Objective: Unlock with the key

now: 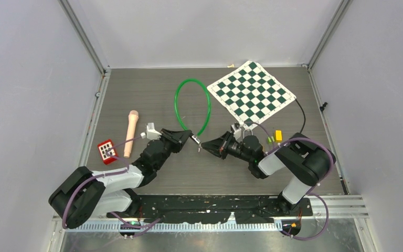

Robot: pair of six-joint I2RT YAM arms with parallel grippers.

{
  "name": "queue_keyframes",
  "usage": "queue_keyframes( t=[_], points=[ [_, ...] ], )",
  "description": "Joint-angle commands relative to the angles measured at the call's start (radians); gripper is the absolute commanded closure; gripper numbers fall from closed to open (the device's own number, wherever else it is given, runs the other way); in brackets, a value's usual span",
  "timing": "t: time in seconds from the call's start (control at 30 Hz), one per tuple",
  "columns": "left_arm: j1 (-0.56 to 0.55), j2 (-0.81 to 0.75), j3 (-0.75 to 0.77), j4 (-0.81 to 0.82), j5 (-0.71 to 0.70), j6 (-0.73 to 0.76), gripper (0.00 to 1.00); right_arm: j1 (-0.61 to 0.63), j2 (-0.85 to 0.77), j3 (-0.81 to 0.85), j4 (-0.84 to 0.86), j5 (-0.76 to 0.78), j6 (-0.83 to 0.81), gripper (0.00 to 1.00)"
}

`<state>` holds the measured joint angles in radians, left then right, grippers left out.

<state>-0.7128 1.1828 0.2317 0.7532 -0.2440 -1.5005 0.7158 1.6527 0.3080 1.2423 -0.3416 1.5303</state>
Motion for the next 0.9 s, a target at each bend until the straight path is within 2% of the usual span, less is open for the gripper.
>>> queue_keyframes(
  t=[0.0, 0.37, 0.6, 0.73, 0.87],
  points=[
    [-0.057, -0.027, 0.046, 0.462, 0.28, 0.093, 1.0, 0.015, 0.013, 0.03, 0.082, -0.043, 0.064, 0.95],
    [-0.057, 0.095, 0.059, 0.672, 0.362, 0.073, 1.0, 0.014, -0.044, 0.09, 0.001, -0.077, -0.079, 0.95],
    [-0.059, 0.177, 0.084, 0.736, 0.427, 0.029, 0.73, 0.014, -0.096, 0.126, -0.12, -0.08, -0.222, 0.95],
    [-0.059, 0.182, 0.078, 0.736, 0.443, 0.037, 0.63, 0.014, -0.144, 0.144, -0.204, -0.07, -0.306, 0.95],
    [-0.053, 0.171, 0.047, 0.736, 0.429, 0.061, 0.44, 0.012, -0.175, 0.153, -0.263, -0.056, -0.368, 0.95]
  ],
)
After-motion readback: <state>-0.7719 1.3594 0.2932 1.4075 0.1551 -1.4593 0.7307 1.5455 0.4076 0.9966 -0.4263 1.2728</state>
